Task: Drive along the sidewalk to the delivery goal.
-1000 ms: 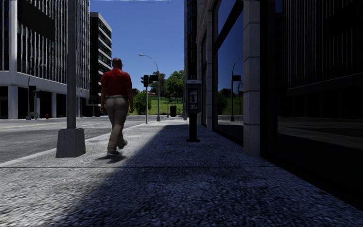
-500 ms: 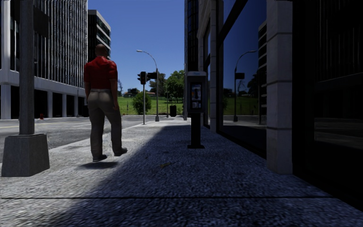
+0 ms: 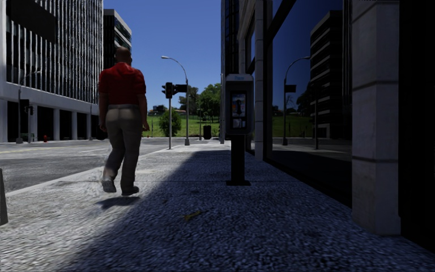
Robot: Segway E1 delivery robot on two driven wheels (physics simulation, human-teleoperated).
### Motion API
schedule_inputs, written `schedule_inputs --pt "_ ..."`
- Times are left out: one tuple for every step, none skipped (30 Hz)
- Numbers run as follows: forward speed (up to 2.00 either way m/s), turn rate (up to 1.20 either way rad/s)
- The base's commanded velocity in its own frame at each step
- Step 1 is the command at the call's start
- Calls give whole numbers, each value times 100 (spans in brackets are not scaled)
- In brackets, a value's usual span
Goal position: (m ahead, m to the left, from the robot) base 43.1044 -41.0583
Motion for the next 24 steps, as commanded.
schedule_inputs --pt "0 0" --pt "0 0" --pt "0 0" --pt "0 0" --pt "0 0" --pt "0 0" --pt "0 0" --pt "0 0" --pt "0 0" --pt "0 0" --pt "0 0" --pt "0 0" --pt "0 0" --pt "0 0" --pt "0 0" --pt "0 0" --pt "0 0" --pt "0 0" --pt "0 0" --pt "0 0" --pt "0 0" --pt "0 0" --pt "0 0" --pt "0 0"
